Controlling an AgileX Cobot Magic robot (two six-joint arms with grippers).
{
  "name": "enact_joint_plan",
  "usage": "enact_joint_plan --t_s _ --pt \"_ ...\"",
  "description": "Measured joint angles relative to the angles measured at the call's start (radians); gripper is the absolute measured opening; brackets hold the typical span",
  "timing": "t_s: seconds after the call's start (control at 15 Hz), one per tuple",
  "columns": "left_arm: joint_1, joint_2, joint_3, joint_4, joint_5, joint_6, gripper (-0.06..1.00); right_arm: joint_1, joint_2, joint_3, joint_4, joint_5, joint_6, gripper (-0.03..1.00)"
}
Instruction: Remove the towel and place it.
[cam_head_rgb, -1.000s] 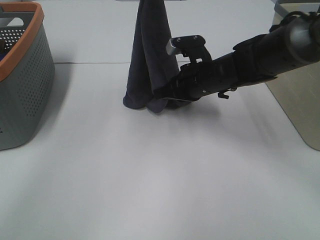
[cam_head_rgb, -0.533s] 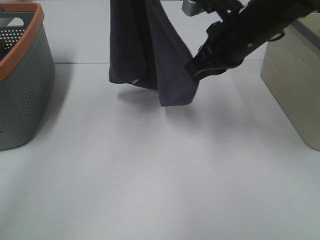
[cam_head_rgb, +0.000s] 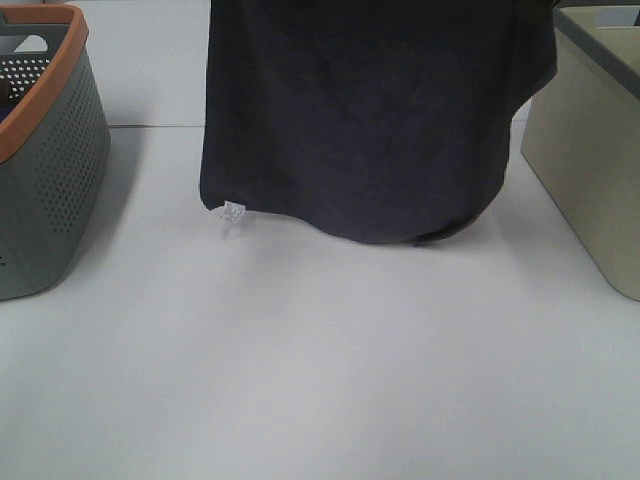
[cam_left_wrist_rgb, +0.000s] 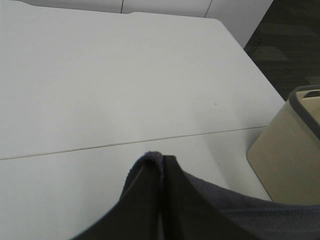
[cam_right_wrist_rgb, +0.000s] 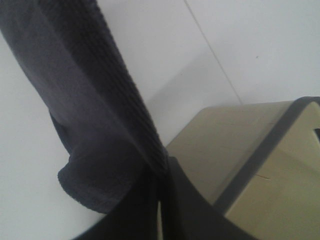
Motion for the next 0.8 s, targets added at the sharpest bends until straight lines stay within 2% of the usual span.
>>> enact_joint_plan --t_s 0.2,0.33,0.6,0.73,0.8 --pt "0.030 -0.067 0.237 -0.007 -0.238 -0.071 0.00 0.000 0.000 -0.014 -0.081 -0.033 -0.033 0.02" --pt "0.083 -0.070 0.334 -0.011 -0.390 -0.122 0.00 0.004 0.001 -0.014 -0.071 -0.104 -0.038 0.02" --pt "0.112 -0.046 0.353 0.033 -0.620 -0.112 0.00 -0.033 0.028 -0.016 -0.104 -0.296 0.003 0.02" --pt "0.134 0.005 0.327 0.042 -0.642 -0.112 0.00 -0.057 0.060 -0.017 -0.090 -0.376 0.017 0.02" --pt "0.174 0.082 0.252 0.049 -0.641 -0.112 0.00 -0.059 0.103 -0.040 -0.084 -0.442 0.017 0.02"
